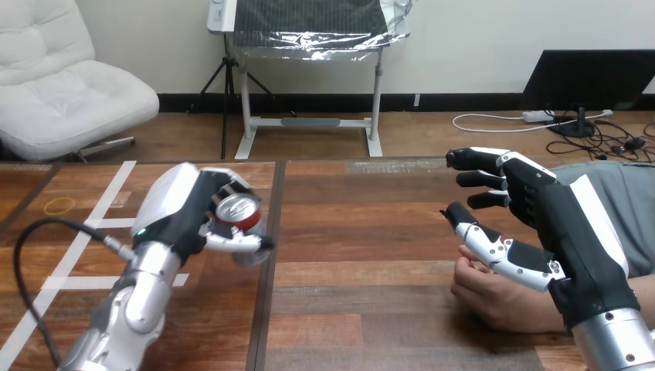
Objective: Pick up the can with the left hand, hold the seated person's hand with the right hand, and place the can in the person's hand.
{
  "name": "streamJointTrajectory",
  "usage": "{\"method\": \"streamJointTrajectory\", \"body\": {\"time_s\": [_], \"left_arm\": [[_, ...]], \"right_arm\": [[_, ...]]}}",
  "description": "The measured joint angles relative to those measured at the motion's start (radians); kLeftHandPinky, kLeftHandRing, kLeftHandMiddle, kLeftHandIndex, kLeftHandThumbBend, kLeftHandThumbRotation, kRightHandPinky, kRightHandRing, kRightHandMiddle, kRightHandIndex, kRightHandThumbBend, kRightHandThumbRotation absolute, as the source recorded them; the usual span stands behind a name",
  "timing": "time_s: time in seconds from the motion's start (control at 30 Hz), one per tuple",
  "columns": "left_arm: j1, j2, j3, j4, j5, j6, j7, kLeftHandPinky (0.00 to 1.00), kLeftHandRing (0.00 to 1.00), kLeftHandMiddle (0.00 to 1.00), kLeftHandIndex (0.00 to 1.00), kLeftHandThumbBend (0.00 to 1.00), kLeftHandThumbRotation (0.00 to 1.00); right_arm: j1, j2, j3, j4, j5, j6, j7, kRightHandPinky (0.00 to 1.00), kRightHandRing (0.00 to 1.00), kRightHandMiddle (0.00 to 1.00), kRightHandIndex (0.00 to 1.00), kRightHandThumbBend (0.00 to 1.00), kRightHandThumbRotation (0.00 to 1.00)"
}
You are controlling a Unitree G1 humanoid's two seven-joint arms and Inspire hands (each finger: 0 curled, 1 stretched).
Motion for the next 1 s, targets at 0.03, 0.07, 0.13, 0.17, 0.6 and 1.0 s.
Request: {"method": "streamJointTrajectory", "body": {"time_s": [0.03,0.07,0.13,0.17,0.6,1.0], "left_arm": [[0.001,-0.002,0.0,-0.011,0.0,0.0,-0.003,0.33,0.38,0.46,0.53,0.62,0.0],[0.002,-0.004,0.0,-0.02,0.0,0.0,-0.006,0.33,0.38,0.46,0.53,0.62,0.0],[0.002,-0.009,0.0,-0.041,-0.003,0.001,-0.012,0.33,0.38,0.46,0.53,0.62,0.0],[0.002,-0.011,0.0,-0.05,-0.005,0.001,-0.016,0.33,0.38,0.46,0.53,0.62,0.0],[-0.002,-0.051,0.001,-0.193,-0.019,0.027,-0.05,0.3,0.35,0.45,0.51,0.62,0.0],[-0.045,-0.084,0.002,-0.266,-0.017,0.056,-0.055,0.32,0.37,0.45,0.5,0.62,0.0]], "right_arm": [[0.0,0.0,0.0,0.0,-0.001,0.003,0.0,0.67,0.77,0.79,0.74,0.48,0.0],[0.0,0.0,0.0,0.0,-0.002,0.005,0.0,0.67,0.77,0.79,0.74,0.48,0.0],[0.0,0.0,0.0,0.0,-0.005,0.01,0.0,0.66,0.77,0.79,0.74,0.49,0.0],[0.0,-0.001,-0.001,0.0,-0.008,0.012,0.0,0.66,0.76,0.79,0.74,0.5,0.0],[-0.006,-0.051,-0.021,-0.001,-0.059,0.058,0.013,0.66,0.77,0.8,0.76,0.64,0.0],[-0.055,-0.226,-0.078,0.01,-0.156,0.103,0.103,0.67,0.77,0.8,0.77,0.78,0.0]]}}
